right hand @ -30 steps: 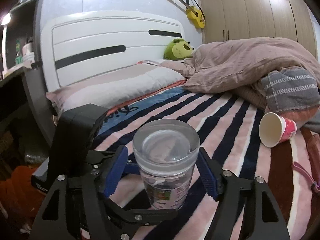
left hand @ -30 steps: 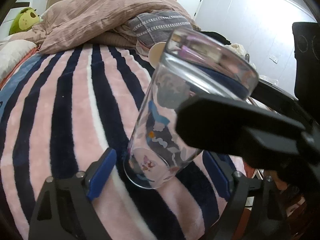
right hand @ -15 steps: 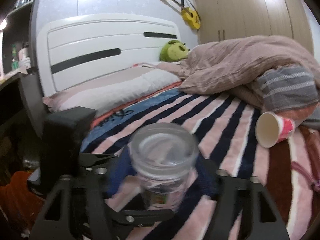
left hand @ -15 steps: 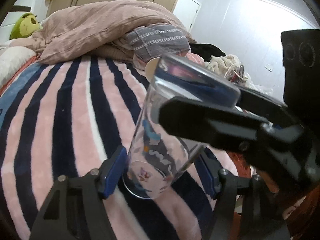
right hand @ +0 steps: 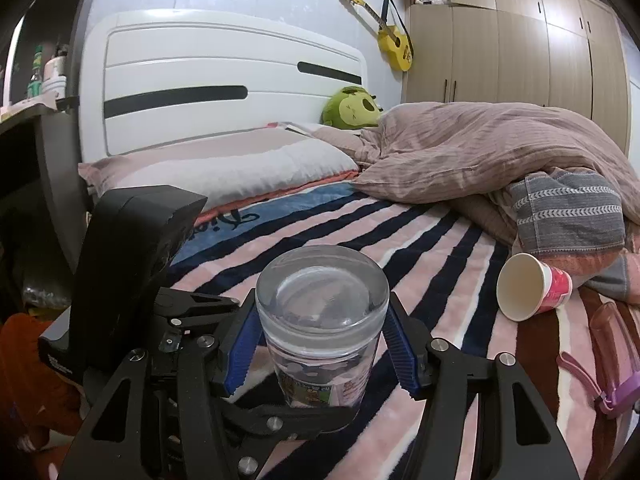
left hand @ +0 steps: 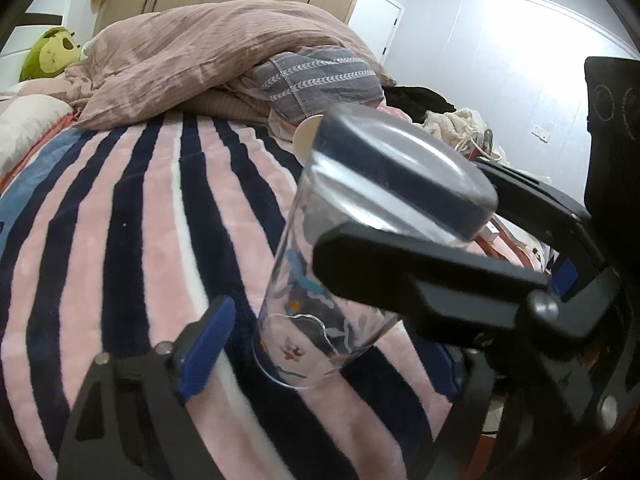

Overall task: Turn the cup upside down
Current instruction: 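Lower the cup upright onto the blanket with the right gripper and open it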

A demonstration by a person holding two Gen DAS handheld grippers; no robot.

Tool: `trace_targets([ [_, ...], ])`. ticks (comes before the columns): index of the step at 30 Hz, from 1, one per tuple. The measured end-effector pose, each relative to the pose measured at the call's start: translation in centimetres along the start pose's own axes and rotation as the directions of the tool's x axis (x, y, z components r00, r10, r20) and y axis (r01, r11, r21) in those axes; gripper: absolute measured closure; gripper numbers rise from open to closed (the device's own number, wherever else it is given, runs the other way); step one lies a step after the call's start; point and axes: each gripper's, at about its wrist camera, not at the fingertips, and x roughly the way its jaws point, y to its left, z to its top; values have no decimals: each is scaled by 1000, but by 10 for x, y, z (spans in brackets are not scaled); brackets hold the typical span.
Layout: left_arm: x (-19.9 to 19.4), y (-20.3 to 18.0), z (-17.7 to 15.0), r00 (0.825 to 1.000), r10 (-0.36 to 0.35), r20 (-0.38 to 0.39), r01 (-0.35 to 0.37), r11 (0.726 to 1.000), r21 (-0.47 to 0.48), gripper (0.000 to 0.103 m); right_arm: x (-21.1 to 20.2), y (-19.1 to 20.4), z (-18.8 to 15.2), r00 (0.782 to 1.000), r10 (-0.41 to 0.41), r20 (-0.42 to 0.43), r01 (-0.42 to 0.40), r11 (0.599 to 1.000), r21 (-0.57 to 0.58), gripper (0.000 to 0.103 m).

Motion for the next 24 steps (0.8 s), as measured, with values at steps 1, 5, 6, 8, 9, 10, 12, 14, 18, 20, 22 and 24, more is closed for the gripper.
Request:
trace_targets([
  [1, 0, 0, 0, 1000, -3, -1, 3, 1000, -2, 18, 1, -1, 1, 1000, -7, -3, 7, 1000, 3, 38],
  [5, 1, 2, -1, 1000, 9, -11, -9, 1000, -13, 17, 2, -5, 0, 1000, 8, -9, -8, 999, 36, 36],
  [6, 1, 2, -1, 1000, 9, -14, -9, 1000, -15, 17, 3, -6, 0, 1000, 10, -11, -9, 999, 44, 35],
  [8, 1, 3, -2, 1000, 9, -15, -9, 1000, -17, 17, 3, -8, -1, 1000, 5, -13, -4, 998, 57, 32],
  [9, 0, 3, -2, 1000, 10, -14, -10, 1000, -17, 17, 3, -9, -1, 1000, 4, -12, -3, 998, 63, 31],
  [10, -1, 3, -2, 1000, 9, -13, -10, 1000, -17, 17, 2, -11, 0, 1000, 4, -10, -4, 998, 69, 31],
  [12, -5, 1, -2, 1000, 15, -15, -15, 1000, -16, 17, -1, -13, 1, 1000, 10, -5, -10, 996, 88, 30],
  [14, -12, -3, 0, 1000, 24, -20, -24, 1000, -17, 17, -6, -13, 4, 1000, 14, 0, -14, 995, 101, 27],
  [18, -40, -18, 7, 998, 49, -31, -50, 999, -23, 13, -38, -12, 17, 998, 35, 58, -43, 988, 148, 9],
  [20, -59, -27, 10, 995, 97, -1, -97, 995, -25, 1, -58, -12, 21, 996, 32, 84, -47, 982, 184, 6],
  [22, -83, -38, 12, 991, 132, 36, -131, 991, -22, 1, -81, -11, 24, 996, 7, 94, -28, 975, 219, 1],
  [24, -103, -49, 14, 982, 184, 44, -183, 983, -31, 1, -101, -9, 26, 996, -37, 76, 18, 972, 234, 0],
])
